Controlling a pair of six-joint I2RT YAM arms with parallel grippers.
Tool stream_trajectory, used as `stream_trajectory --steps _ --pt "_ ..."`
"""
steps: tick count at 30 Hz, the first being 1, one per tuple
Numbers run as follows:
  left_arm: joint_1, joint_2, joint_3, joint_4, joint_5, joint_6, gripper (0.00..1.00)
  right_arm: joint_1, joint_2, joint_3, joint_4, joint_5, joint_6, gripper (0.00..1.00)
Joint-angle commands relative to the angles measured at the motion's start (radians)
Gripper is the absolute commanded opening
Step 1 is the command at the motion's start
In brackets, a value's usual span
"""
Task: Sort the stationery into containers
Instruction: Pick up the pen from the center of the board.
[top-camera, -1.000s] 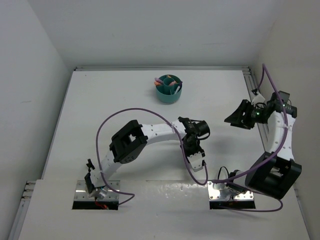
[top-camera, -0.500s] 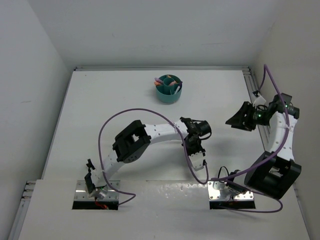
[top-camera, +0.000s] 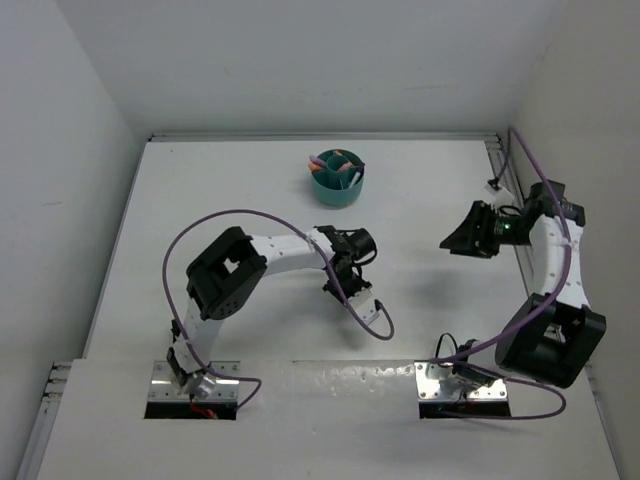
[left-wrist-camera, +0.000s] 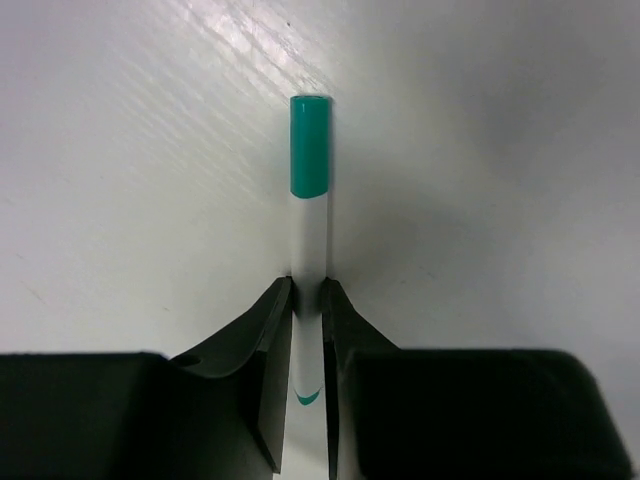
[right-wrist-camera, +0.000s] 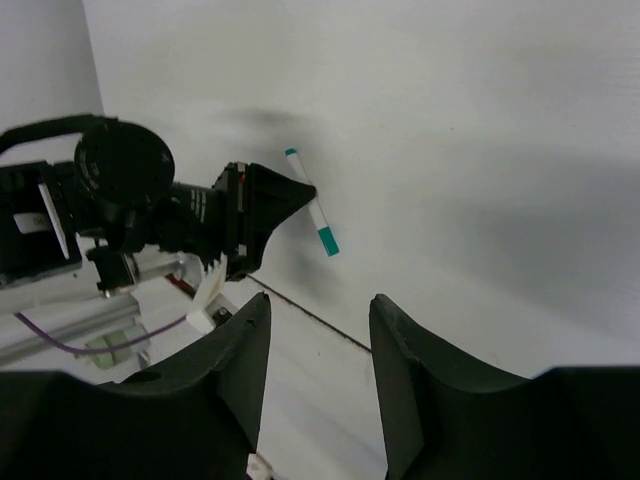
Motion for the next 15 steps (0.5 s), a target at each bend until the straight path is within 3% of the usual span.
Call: stream_trajectory --steps 1,4,9,12,15 --pt "0.066 0.083 -0.078 -0.127 0.026 -0.222 0.0 0.091 -0.016 0.029 0.056 -0.016 0.01 0.44" --pt "0.161 0.078 -0.02 -0.2 0.225 -0.281 0.0 0.172 -0.066 -0.064 0.268 0.02 0.164 0.45" --pt "0.319 0.008 0.032 -0.24 0.457 -0.347 0.0 0.281 -0.086 -0.09 0.426 0.078 0.271 0.46" --pt "0.394 -0.048 0.038 -0.165 0.603 -0.498 0.0 0.327 -0.062 -0.09 0.499 0.086 0.332 0.47" --pt "0.445 -0.104 0.005 0.062 0.701 -0.724 0.0 0.367 -0.023 -0.084 0.552 0.081 0.378 0.5"
